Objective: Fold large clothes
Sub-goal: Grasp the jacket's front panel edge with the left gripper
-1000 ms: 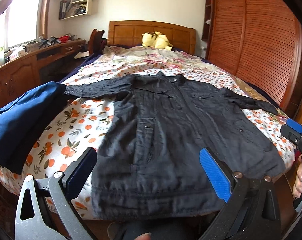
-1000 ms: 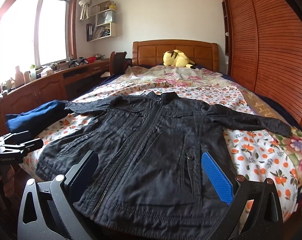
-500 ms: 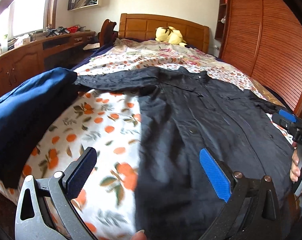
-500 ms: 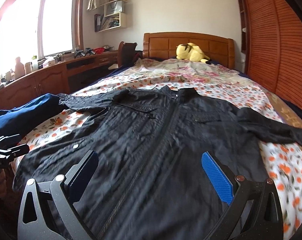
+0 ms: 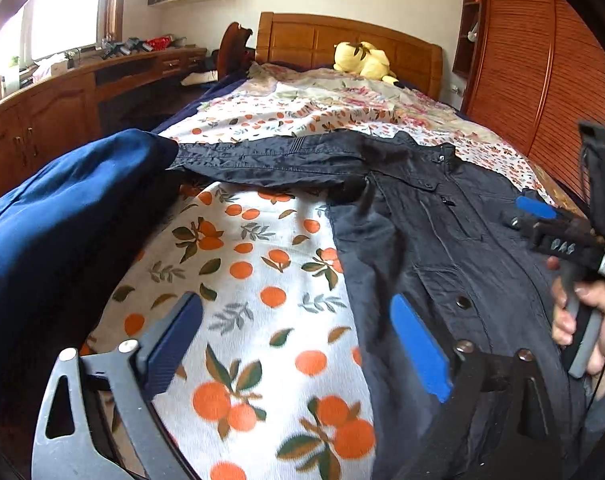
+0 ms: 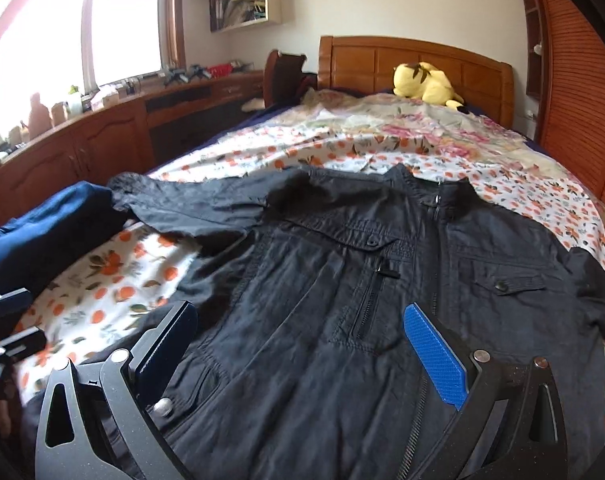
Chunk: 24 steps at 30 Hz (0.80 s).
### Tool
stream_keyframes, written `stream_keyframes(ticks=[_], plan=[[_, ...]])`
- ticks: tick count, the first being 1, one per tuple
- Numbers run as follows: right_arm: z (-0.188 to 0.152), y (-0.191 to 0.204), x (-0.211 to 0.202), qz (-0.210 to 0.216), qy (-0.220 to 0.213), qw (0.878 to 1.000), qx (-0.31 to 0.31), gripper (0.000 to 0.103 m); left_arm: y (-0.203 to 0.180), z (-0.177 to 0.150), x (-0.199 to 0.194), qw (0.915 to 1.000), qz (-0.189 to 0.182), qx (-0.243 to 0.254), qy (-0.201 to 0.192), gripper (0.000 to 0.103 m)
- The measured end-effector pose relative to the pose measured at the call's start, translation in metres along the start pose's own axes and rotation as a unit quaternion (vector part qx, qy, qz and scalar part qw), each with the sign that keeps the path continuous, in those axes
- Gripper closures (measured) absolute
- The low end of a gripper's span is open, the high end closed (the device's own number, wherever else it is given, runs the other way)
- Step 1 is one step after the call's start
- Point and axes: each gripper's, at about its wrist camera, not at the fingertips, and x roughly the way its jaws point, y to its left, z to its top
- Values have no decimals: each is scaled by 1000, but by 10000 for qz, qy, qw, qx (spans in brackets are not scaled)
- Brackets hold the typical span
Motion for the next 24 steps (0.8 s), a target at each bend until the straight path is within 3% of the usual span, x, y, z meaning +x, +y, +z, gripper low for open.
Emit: stream_keyframes(ticks=[8, 22, 24], plan=[[-8, -17, 21, 200, 228, 9994, 182, 0, 6, 41, 57, 9995, -85, -67, 306, 38], [-5, -8, 27, 77, 268, 9995, 114, 0, 53, 106, 172, 9859, -80, -1414, 890, 46], [-5, -8, 27, 82, 259, 9996, 115, 0, 55, 107, 183, 9833, -43, -1504, 1026, 57]])
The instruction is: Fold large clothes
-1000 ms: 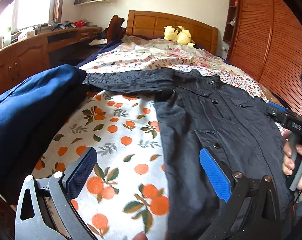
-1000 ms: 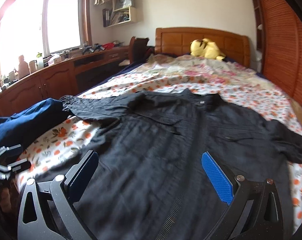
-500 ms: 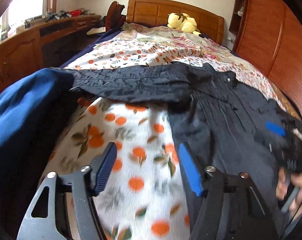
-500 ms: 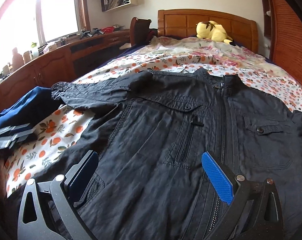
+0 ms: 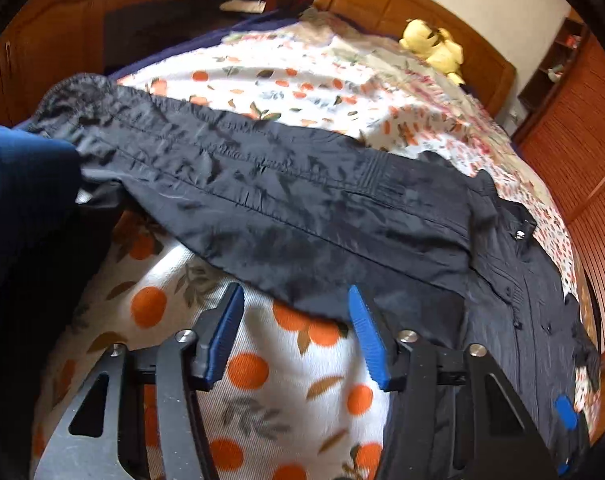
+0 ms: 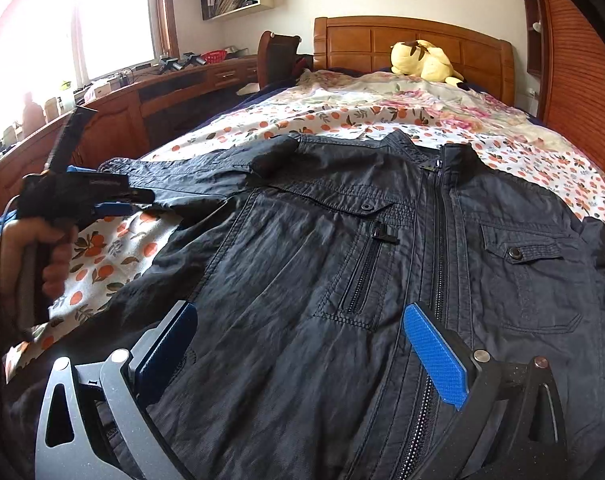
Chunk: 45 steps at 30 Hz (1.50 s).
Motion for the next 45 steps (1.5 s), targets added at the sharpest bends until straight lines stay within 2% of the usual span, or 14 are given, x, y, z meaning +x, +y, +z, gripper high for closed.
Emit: stream_keyframes(ticks=[1, 3, 5, 7, 12, 17, 22, 27, 34, 36, 38, 39, 41, 45], plan=[[0, 0, 0, -4, -4, 10000, -2, 0, -1, 1, 8, 9998, 120, -9, 126, 68], [-1, 1, 0, -15, 4, 10000, -23, 0, -2, 3, 14, 9997, 181, -36, 139, 70], [-1, 3, 0, -31, 3, 10000, -63, 0, -3, 6, 16, 9997, 214, -66, 127, 91], [-1, 3, -1, -40, -24, 10000, -73, 0, -7, 10, 17, 9998, 104, -96, 161, 101], [-2, 4, -3, -55, -72, 9999, -111, 0, -45, 18, -1, 9962, 515, 697, -45, 102], [-3, 7, -13, -96, -190, 9994, -266, 0, -97, 21, -45, 9895, 393, 1312, -463, 102], [-5, -1, -32, -175, -337, 9988, -314, 0, -149, 1, -92, 9791, -67, 1917, -680, 102], [-13, -14, -56, -274, -453, 9982, -293, 0, -172, -25, -112, 9706, -268, 2298, -664, 102], [-22, -29, -80, -359, -606, 9973, -185, 0, -166, -55, -125, 9624, 98, 2637, -637, 101], [-23, -28, -79, -350, -601, 9974, -159, 0, -160, -58, -132, 9627, 91, 2613, -702, 92], [-24, -26, -75, -333, -571, 9977, -173, 0, -152, -59, -144, 9635, 53, 2534, -858, 56], [-24, -26, -74, -325, -562, 9977, -185, 0, -149, -58, -148, 9643, 16, 2479, -934, 48], [-24, -25, -73, -301, -555, 9978, -220, 0, -140, -55, -156, 9661, 9, 2343, -1085, 19], [-24, -24, -76, -267, -561, 9976, -315, 0, -119, -43, -145, 9687, 284, 2149, -1205, 19]])
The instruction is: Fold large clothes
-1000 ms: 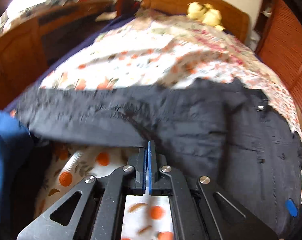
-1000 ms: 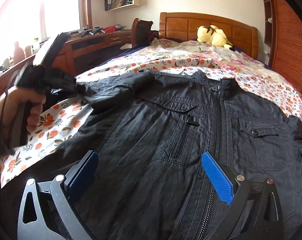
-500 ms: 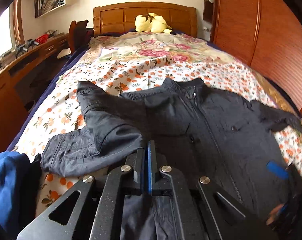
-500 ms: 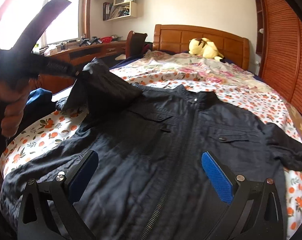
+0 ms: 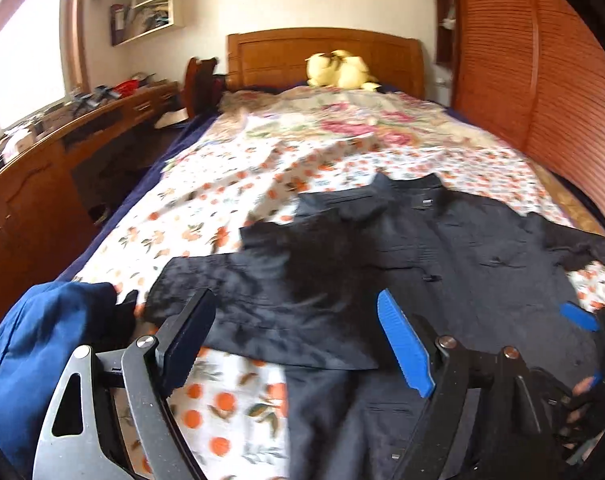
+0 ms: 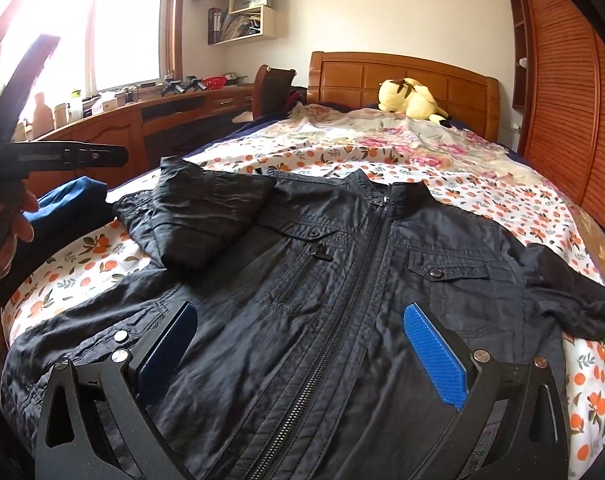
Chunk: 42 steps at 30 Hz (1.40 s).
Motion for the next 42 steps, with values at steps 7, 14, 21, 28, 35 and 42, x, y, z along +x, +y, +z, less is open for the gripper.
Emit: stream_keyframes(ticks=[7, 14, 21, 28, 35, 42], plan=[[-2, 1, 10, 5, 104, 9999, -113, 0, 52, -24, 67, 9967, 533, -446, 430, 19], [-3, 2, 20, -11, 249, 9995, -171, 0, 79, -50, 118, 9894, 574, -810, 1064, 19], [-3, 3, 23, -17, 283, 9994, -210, 0, 87, -55, 151, 9823, 430, -1101, 1454, 27], [-3, 3, 22, 0, 265, 9995, -181, 0, 81, -44, 154, 9844, 259, -961, 1452, 85], [-3, -1, 15, 31, 178, 9998, -117, 0, 40, 4, 103, 9947, 232, -526, 850, 90], [-8, -18, -6, -60, 152, 9999, -11, 0, -43, 35, 14, 9994, -315, 99, -83, 90]])
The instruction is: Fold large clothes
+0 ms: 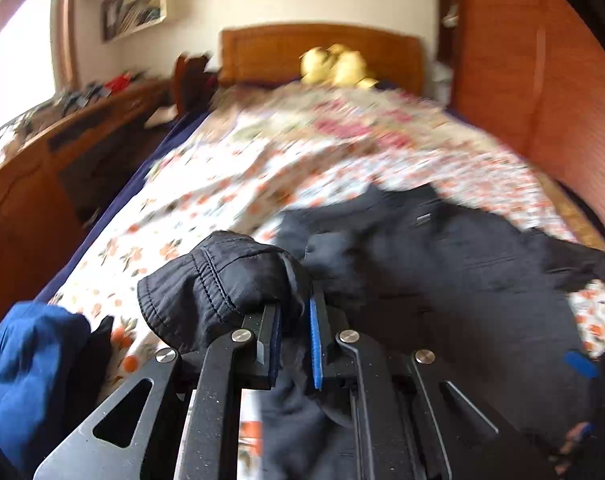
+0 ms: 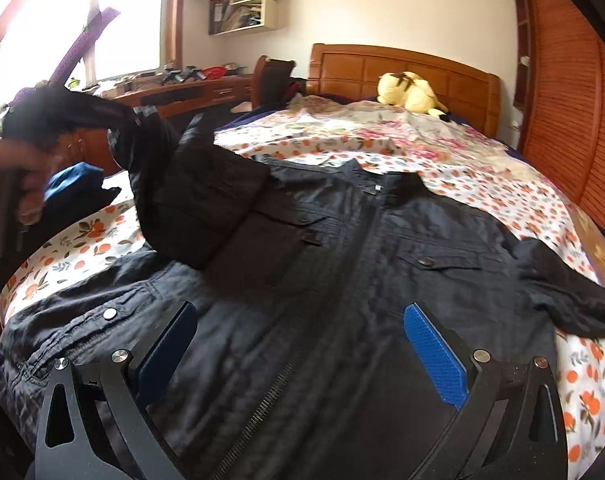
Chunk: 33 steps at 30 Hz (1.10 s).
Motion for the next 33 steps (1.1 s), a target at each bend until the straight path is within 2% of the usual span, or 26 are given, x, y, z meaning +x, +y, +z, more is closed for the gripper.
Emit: stream_keyframes(ticks=[3, 6, 13, 19, 21, 22, 23, 25, 28, 30, 31, 32, 33], plan=[[-6, -12, -17, -2, -66, 9999, 138, 0, -33, -1, -24, 9992, -254, 210, -243, 90], [-15, -24, -36, -115, -105, 9996, 230, 0, -59, -4, -35, 9974, -573, 315, -306, 90], [-40, -38, -70, -605, -12, 9977, 289, 0, -96, -27, -46, 9944, -741, 545, -528, 90], [-46, -33, -80, -856, 94, 9957, 328, 0, -101, -59, -40, 9947, -730, 481, -544, 89], [-41, -29, -76, -921, 140, 9952, 297, 0, -102, -70, -35, 9952, -697, 501, -460, 78], [-39, -27, -75, -935, 153, 9951, 295, 0, -100, -77, -33, 9950, -729, 506, -455, 66], [-37, -27, -76, -933, 154, 9951, 292, 0, -100, -80, -34, 9950, -716, 509, -465, 59], [-34, -24, -75, -927, 146, 9951, 296, 0, -97, -86, -35, 9951, -676, 528, -497, 55], [-30, -17, -73, -909, 168, 9955, 229, 0, -88, -91, -41, 9946, -704, 543, -535, 55], [-26, -11, -69, -893, 187, 9957, 161, 0, -80, -94, -47, 9941, -705, 581, -583, 42], [-24, -9, -66, -876, 200, 9959, 136, 0, -76, -96, -50, 9939, -706, 547, -642, 25], [-22, -8, -64, -856, 213, 9960, 112, 0, -68, -97, -57, 9934, -739, 448, -752, 20], [-20, -3, -61, -822, 233, 9963, 80, 0, -60, -97, -61, 9930, -788, 365, -798, 20]])
